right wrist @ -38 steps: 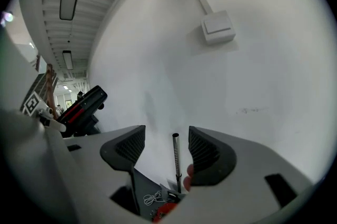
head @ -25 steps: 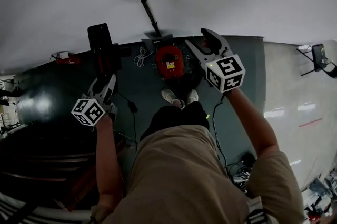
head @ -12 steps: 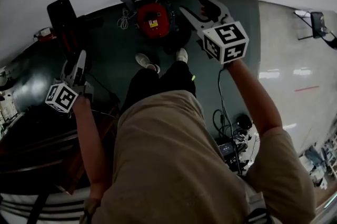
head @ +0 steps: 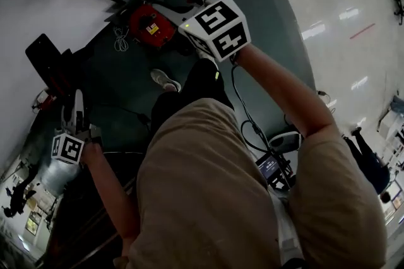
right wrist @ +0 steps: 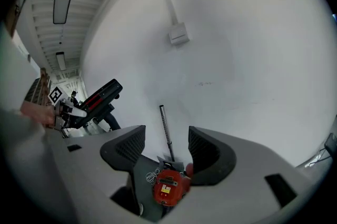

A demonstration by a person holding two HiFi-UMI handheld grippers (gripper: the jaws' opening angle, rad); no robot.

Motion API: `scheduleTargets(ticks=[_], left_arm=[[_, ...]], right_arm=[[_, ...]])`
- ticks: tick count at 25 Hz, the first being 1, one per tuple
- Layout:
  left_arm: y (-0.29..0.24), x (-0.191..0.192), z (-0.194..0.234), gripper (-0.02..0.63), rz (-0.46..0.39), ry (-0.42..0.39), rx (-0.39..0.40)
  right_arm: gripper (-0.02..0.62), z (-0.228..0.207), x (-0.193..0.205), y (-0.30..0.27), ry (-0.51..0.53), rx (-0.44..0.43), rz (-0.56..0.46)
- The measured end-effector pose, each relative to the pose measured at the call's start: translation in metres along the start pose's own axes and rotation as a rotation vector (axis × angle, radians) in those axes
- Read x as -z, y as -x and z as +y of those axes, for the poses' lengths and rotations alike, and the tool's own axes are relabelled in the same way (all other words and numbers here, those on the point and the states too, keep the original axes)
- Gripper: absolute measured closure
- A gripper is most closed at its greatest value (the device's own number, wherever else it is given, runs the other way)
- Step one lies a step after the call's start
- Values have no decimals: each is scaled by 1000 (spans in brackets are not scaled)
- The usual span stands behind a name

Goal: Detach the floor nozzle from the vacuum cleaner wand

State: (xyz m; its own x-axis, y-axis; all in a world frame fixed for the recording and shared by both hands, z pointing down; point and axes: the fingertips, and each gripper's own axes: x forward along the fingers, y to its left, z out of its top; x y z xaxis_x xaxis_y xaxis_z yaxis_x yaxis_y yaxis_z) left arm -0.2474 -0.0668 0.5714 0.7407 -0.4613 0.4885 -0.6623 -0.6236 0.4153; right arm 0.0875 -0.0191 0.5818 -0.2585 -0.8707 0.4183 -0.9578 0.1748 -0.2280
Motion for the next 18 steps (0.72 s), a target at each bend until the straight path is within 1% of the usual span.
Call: scheduleTargets(ticks=[3,6,10,14,18], left_arm=[[1,-3,0,434,51,-48,24],[-2,-7,2,434,42,-71,72],[-7,-4,-2,434,40,-65,118],[-13,-1,-3,434,23,-63,184],[-4,-12,1,434,-6,-94,246]], right_arm=[[330,24,-9,1,-18,-3,-24],[330,44,-16,1,-1,-13,-41],[330,65,-28,4,38,-20,-51],[330,73,-41,8,53,24,-69],[330,79,-66,12,-17,85,-146]])
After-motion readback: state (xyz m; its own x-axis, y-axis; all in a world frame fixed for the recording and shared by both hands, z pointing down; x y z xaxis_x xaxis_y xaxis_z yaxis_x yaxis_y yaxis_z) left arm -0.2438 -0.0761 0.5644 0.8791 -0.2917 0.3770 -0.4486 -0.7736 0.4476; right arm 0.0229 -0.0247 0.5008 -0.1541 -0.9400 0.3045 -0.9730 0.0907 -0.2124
